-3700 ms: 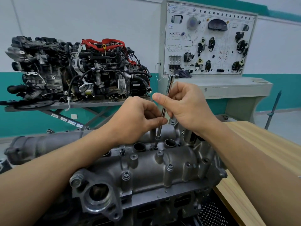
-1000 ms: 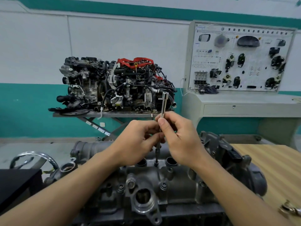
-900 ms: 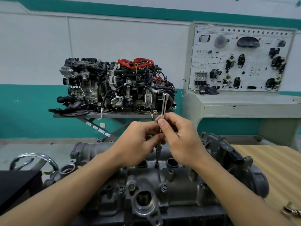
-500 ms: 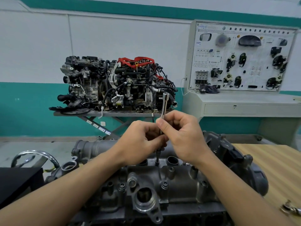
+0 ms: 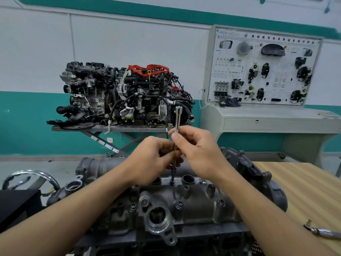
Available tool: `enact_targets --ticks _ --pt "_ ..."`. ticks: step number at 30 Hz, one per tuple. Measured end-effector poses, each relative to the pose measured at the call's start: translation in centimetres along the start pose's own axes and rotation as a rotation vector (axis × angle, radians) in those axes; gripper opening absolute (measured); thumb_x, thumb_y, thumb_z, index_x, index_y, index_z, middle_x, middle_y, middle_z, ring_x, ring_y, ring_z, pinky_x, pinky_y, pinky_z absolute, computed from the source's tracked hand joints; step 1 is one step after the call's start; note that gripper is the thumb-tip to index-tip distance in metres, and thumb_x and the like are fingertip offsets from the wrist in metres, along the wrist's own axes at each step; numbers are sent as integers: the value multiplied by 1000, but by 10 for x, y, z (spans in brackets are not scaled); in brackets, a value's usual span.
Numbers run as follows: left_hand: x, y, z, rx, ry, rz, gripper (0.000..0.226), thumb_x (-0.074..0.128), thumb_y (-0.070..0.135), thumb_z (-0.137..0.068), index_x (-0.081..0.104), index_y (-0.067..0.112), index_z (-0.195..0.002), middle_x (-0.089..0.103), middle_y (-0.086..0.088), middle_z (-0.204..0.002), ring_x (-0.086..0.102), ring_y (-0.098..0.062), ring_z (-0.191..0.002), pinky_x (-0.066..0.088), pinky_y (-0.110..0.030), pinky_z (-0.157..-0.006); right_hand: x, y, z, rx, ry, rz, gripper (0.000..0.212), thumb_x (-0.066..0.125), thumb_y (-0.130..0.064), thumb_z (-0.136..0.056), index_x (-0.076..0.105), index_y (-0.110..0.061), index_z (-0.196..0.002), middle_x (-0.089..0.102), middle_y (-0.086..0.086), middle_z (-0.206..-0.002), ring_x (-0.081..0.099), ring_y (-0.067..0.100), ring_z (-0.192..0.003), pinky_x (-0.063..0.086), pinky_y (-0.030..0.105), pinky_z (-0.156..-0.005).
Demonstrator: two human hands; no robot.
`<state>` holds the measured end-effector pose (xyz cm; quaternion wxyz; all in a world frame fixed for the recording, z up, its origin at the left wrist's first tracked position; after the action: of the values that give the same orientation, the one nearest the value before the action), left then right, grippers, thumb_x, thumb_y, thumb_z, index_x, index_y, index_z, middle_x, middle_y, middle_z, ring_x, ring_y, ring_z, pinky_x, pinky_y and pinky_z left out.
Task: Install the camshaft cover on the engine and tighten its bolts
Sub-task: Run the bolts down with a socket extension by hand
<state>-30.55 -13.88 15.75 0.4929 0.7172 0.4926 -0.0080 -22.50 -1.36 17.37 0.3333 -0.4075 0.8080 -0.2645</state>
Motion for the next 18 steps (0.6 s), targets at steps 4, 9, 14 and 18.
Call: enact_targets --ticks 4,9,14,18 --pt "-2 1 1 19 7 -33 16 61 13 -98 75 8 -98 77 -2 -83 73 -14 -80 59 -31 -73 -5 -5 -3 7 -24 28 12 61 -12 -97 69 -6 -90 63 5 -63 57 7 -56 49 21 -53" --pt "-4 3 1 67 194 -53 9 78 20 -84 79 11 -83 76 2 -70 64 -5 -59 55 -25 -59 -6 -4 -5 60 125 48 20 79 -25 -83 63 -13 -78 59 0 -58 53 10 -53 48 26 -52" --pt "-7 3 2 64 72 -68 16 64 15 -97 77 12 -90 76 0 -75 63 -3 -65 55 -27 -64 -5 -6 -5 54 -48 10 10 64 -19 -96 68 -12 -102 63 6 -64 53 9 -58 48 27 -57" --pt "-4 5 2 88 37 -84 18 63 24 -98 78 15 -94 72 -18 -81 55 -13 -71 52 -46 -70 -6 -9 -6 33 -25 70 14 65 -13 -95 66 -5 -84 58 4 -56 50 10 -53 43 23 -52"
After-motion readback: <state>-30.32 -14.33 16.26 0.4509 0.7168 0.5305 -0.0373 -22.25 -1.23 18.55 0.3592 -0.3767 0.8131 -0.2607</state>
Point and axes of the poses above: each hand's wrist, its own z-axis away from the middle knuckle, its own x-axis out of the palm, y = z × x, the point moved 2 cm from there along -z, towards the middle knuckle
